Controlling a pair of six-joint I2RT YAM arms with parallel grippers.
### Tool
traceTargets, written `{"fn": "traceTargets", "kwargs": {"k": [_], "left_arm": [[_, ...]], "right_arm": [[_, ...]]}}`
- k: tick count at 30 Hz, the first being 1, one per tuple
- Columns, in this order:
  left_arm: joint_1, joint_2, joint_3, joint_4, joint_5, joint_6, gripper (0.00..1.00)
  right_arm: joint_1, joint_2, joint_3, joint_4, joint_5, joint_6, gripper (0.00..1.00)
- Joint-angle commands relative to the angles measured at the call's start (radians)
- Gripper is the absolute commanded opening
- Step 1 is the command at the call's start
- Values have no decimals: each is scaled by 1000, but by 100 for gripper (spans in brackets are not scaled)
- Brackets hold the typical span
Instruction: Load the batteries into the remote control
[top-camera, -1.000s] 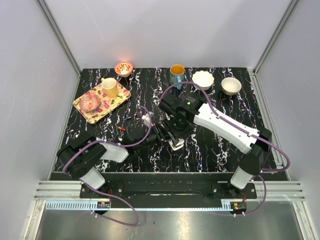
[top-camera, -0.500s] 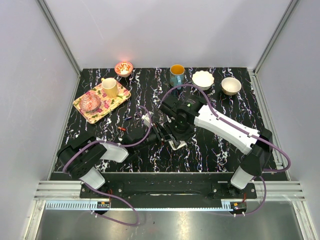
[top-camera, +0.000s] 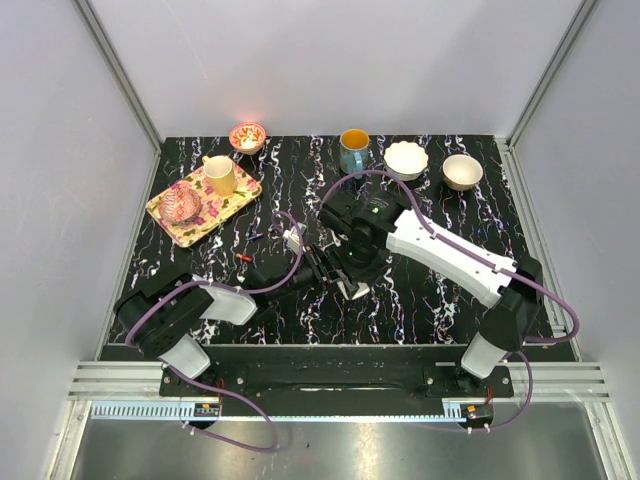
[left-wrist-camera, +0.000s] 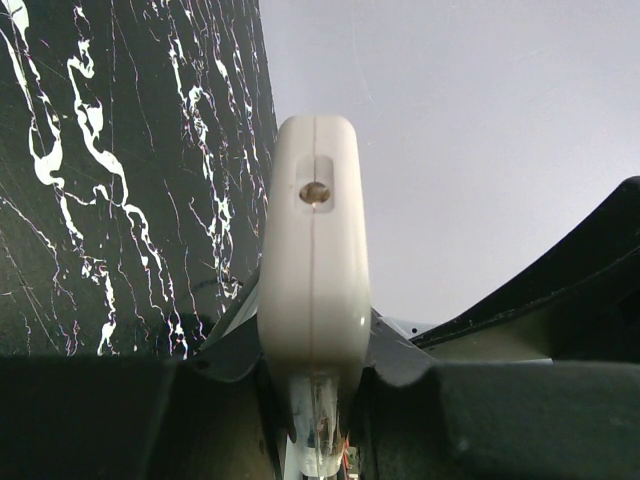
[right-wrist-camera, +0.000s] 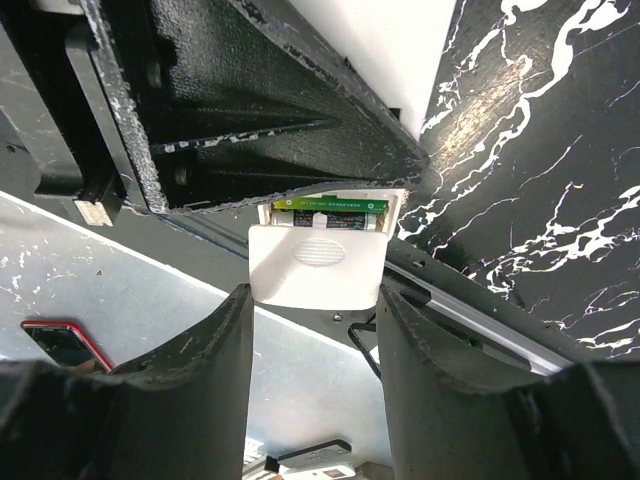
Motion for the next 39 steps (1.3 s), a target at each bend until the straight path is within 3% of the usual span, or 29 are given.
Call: {"fn": "traceTargets", "kwargs": {"k": [1, 27, 39], "left_arm": [[4, -36, 13, 76, -38, 7, 0], [-9, -52, 12, 87, -28, 6, 0], [-12, -46, 13, 95, -35, 4, 0]], "right_arm": [[6, 8, 26, -16, -23, -5, 0], [2, 17, 9, 5, 59, 5, 0], [2, 21, 17, 22, 9, 11, 0]]}}
